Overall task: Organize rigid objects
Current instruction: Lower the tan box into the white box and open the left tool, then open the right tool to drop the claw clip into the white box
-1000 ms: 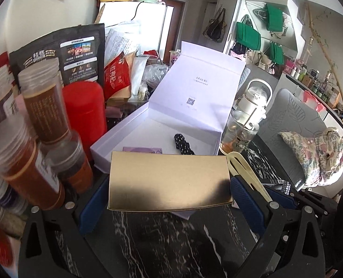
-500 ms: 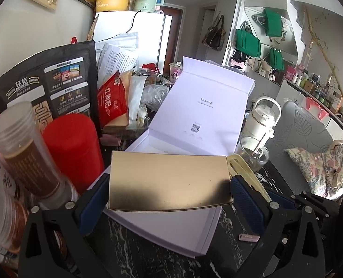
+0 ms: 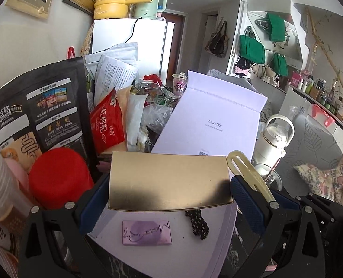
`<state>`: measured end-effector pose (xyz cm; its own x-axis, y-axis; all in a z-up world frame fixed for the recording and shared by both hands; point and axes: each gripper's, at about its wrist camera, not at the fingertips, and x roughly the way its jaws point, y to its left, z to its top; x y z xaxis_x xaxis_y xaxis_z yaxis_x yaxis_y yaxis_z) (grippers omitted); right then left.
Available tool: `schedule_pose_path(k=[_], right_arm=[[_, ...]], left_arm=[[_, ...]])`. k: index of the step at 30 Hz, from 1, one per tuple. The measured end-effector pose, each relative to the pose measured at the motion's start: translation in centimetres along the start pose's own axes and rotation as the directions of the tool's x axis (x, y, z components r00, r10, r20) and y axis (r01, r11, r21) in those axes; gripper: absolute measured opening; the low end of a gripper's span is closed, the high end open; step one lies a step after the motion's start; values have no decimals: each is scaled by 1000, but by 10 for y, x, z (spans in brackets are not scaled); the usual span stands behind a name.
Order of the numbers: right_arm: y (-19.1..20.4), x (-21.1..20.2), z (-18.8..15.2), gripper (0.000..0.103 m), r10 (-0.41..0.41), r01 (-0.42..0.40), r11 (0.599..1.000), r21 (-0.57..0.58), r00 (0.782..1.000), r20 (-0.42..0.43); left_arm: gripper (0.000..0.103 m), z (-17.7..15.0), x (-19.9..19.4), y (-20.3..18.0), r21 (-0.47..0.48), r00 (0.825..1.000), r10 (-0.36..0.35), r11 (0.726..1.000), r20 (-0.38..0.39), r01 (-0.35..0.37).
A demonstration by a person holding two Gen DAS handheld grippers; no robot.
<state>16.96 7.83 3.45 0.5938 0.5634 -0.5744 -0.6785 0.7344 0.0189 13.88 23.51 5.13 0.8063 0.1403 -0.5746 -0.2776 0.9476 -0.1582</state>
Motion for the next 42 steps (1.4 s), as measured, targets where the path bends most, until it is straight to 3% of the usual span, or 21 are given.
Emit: schedule_pose_path(k=[8,12,20,35,38,42], right_arm=[[-7,28,5,24,-9,9,999,37,1000,-19],[-4,42,-2,24,-11,13,999,31,998,-57],[-2,51,-9,24,-21,24,999,29,996,-90],[1,65,-13,25,-18,23,999,30,990,-140],[2,61,-13,33,-24,27,999,27,990,-136],[3,52,-12,34,-24,28,999,25,992,-127]], left_arm=[[102,5,33,19,-32,998,48,998,-48,-49],[102,0,41,17,6,995,76,997,-64,-75],[101,-11,35,15,19,995,59,998,-79,-58],[101,-24,33,24,4,986,114,993,-120,-115],[101,-24,28,24,1,987,108,994,-119,-109],[101,-23,20,20,5,987,106,994,-117,-106]])
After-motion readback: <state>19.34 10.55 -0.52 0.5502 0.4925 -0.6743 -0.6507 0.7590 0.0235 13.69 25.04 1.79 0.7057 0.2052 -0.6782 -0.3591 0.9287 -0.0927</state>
